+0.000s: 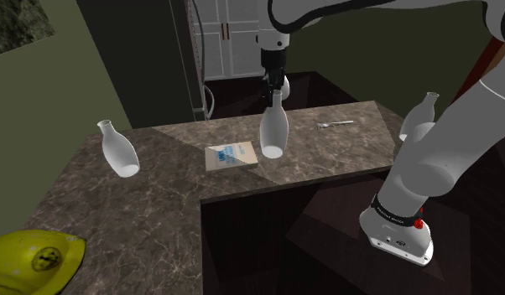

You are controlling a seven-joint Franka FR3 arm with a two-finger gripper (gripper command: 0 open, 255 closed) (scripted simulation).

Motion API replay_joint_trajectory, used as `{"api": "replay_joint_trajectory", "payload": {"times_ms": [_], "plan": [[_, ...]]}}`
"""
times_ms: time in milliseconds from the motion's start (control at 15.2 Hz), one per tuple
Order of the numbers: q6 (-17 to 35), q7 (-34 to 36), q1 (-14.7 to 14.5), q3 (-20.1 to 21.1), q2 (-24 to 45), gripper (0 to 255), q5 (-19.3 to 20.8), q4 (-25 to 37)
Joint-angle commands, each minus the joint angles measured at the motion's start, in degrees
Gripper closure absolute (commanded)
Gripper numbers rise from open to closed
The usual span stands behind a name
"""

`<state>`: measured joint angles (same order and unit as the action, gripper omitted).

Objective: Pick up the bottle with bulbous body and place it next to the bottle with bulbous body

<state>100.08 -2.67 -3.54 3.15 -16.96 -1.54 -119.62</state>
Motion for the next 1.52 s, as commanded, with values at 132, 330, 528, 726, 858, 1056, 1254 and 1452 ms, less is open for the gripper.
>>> {"api": "replay_joint_trajectory", "payload": {"times_ms": [132, 330, 528, 726, 858, 1056, 1254, 1452], "plan": [[-3.0, 0.1, 0.0, 0.0, 0.0, 255, 0.0, 3.1], [-5.4, 0.1, 0.0, 0.0, 0.2, 255, 0.0, 5.6], [-7.7, 0.2, 0.0, 0.0, 0.5, 255, 0.1, 8.2], [-10.0, 0.2, 0.0, -0.1, 0.9, 255, 0.1, 10.9], [-11.6, 0.2, 0.0, -0.1, 1.2, 255, 0.1, 12.8], [-13.9, 0.3, 0.1, -0.1, 1.8, 255, 0.1, 15.7], [-16.3, 0.3, 0.1, -0.1, 2.5, 255, 0.2, 18.8], [-18.7, 0.4, 0.1, -0.1, 3.4, 255, 0.2, 22.1]]}}
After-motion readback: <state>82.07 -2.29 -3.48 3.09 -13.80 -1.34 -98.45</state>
